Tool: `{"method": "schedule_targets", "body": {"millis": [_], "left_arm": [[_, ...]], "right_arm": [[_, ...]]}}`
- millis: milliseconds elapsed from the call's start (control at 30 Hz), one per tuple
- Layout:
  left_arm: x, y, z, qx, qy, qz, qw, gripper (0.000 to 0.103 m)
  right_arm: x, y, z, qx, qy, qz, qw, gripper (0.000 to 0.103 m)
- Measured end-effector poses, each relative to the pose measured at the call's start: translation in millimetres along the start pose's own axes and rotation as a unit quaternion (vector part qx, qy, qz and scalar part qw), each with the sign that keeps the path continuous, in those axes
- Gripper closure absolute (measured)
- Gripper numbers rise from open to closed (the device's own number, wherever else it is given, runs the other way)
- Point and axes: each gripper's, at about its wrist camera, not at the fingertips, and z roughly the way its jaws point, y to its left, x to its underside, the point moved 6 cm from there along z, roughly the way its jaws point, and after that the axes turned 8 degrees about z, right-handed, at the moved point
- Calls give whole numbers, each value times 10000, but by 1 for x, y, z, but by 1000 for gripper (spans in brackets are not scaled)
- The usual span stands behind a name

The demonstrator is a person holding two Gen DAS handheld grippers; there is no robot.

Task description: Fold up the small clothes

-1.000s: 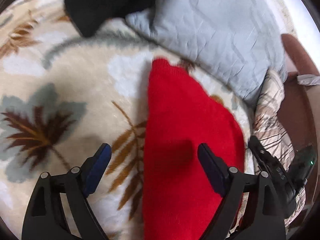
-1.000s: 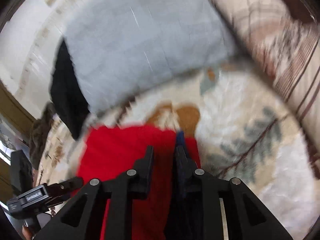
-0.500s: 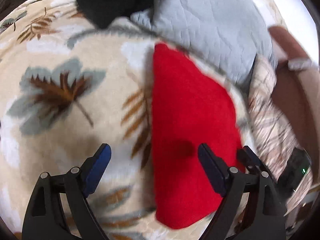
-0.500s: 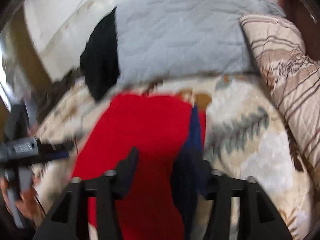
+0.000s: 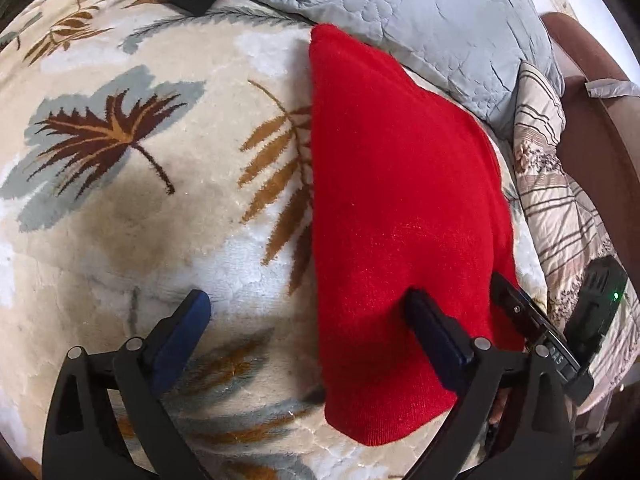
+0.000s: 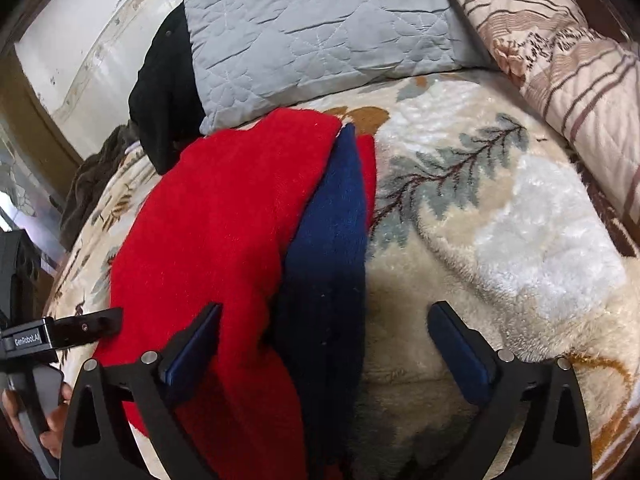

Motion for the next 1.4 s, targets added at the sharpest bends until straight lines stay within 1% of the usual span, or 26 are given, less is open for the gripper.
{"method": "schedule_targets", "body": {"millis": [67,100,167,200,267,300,367,433,467,500,533,567,633,733,833,867,900,933,967,1000,1033,1067,1100,1167,1267,1400], "left_arm": [[-4,-1,-8,343,-91,-45,9994,4],[-11,0,-13,499,-214,-101,9985,4],[-27,0,-18,609,-358,-203,9973,4],[-34,-1,-17,650,-369,-232,9969,4],[-47,-3,-10,701,-278,-287,9967,4],[-53,-4,-2,733,-155,-349,9966,4],[-55,-6,9,988,44,-410,9942,4],[-50,-13,20,1427,270,-518,9880,4],[-48,-17,30,1661,453,-611,9832,4],[-42,-17,36,1830,608,-703,9787,4],[-42,-18,41,1940,658,-777,9757,3],[-43,-18,42,2030,581,-838,9739,0],[-44,-15,39,2216,420,-1083,9682,0],[-45,-8,41,2417,444,-1482,9579,0],[-46,-11,43,2461,598,-1581,9544,0],[-46,-14,44,2482,652,-1563,9538,0],[-47,-18,46,2450,679,-1503,9554,0],[-47,-21,46,2402,690,-1429,9577,1],[-46,-23,45,2328,683,-1365,9605,6],[-47,-22,43,2271,677,-1321,9625,14],[-47,-20,39,2220,658,-1243,9648,20],[-46,-19,36,2174,633,-1186,9668,31],[-44,-18,31,2195,602,-1157,9668,38],[-41,-15,24,2287,581,-1222,9640,41],[-34,-13,12,2237,558,-1180,9659,41],[-20,-8,-16,2111,439,-1046,9709,41]], "right_arm": [[-7,2,-2,67,78,74,9999,5],[-15,1,-9,6,-78,219,9997,6],[-30,-1,-17,-129,-385,388,9984,5],[-36,-3,-17,-241,-394,493,9977,4],[-45,-5,-3,-464,-50,709,9964,6],[-48,-6,6,-503,104,761,9958,6],[-51,-5,23,-498,347,763,9952,6],[-52,2,33,-782,484,732,9931,7],[-51,7,32,-1022,528,699,9909,11],[-50,11,34,-1293,635,699,9871,10],[-50,12,36,-1368,685,693,9858,10],[-49,12,39,-1357,755,645,9858,10],[-46,10,43,-1429,862,604,9841,9],[-46,10,44,-1515,899,610,9825,8],[-46,15,43,-1305,873,492,9864,11],[-47,16,43,-1184,814,438,9887,19],[-46,18,43,-1070,767,379,9906,29],[-45,18,40,-981,717,324,9921,35],[-45,19,37,-973,653,298,9927,45],[-46,20,35,-983,609,281,9929,49],[-47,22,31,-971,540,243,9935,56],[-47,22,27,-950,486,226,9940,60],[-48,23,23,-927,441,240,9944,61],[-48,27,16,-935,378,309,9944,62],[-45,39,5,-941,298,277,9947,63],[-31,58,-8,-906,380,198,9950,64]]}}
